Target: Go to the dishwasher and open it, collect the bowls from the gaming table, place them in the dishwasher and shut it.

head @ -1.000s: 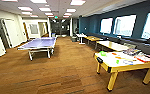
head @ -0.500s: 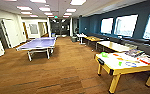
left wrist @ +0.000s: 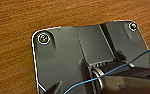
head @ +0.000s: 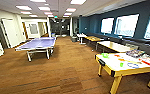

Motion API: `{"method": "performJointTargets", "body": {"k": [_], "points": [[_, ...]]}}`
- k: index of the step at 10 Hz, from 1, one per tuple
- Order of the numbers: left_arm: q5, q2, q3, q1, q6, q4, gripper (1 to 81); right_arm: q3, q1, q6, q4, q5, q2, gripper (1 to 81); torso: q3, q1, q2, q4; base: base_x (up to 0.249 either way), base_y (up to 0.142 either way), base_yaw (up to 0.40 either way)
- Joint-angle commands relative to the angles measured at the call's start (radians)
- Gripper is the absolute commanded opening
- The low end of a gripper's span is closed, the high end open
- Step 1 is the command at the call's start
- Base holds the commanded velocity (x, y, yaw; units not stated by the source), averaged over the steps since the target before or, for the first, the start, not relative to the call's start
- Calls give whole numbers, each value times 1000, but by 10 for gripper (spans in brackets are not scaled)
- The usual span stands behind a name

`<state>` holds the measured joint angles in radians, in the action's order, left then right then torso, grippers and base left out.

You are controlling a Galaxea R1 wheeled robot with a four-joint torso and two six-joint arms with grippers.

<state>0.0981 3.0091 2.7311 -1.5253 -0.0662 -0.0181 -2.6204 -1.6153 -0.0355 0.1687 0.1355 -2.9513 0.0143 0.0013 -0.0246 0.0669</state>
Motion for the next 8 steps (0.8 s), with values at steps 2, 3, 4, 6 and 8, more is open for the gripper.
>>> {"method": "performJointTargets", "body": {"k": [2,3,4,6,8], "points": [[-54,-1,3,43,2,7,811,1,30,-4,8,-50,4,811,0,0,0,0,0,0,0],[-55,-2,3,43,2,7,811,1,31,-4,8,-50,4,811,0,-1,0,0,0,0,0],[-57,-2,3,43,2,7,811,-2,31,-4,9,-50,4,811,0,-1,0,0,0,0,0],[-61,-4,1,43,0,7,811,-2,33,-4,9,-50,1,811,0,-1,0,0,0,0,0],[-61,-4,3,43,2,6,811,-4,34,-4,9,-50,1,811,0,-1,0,0,0,0,0]]}}
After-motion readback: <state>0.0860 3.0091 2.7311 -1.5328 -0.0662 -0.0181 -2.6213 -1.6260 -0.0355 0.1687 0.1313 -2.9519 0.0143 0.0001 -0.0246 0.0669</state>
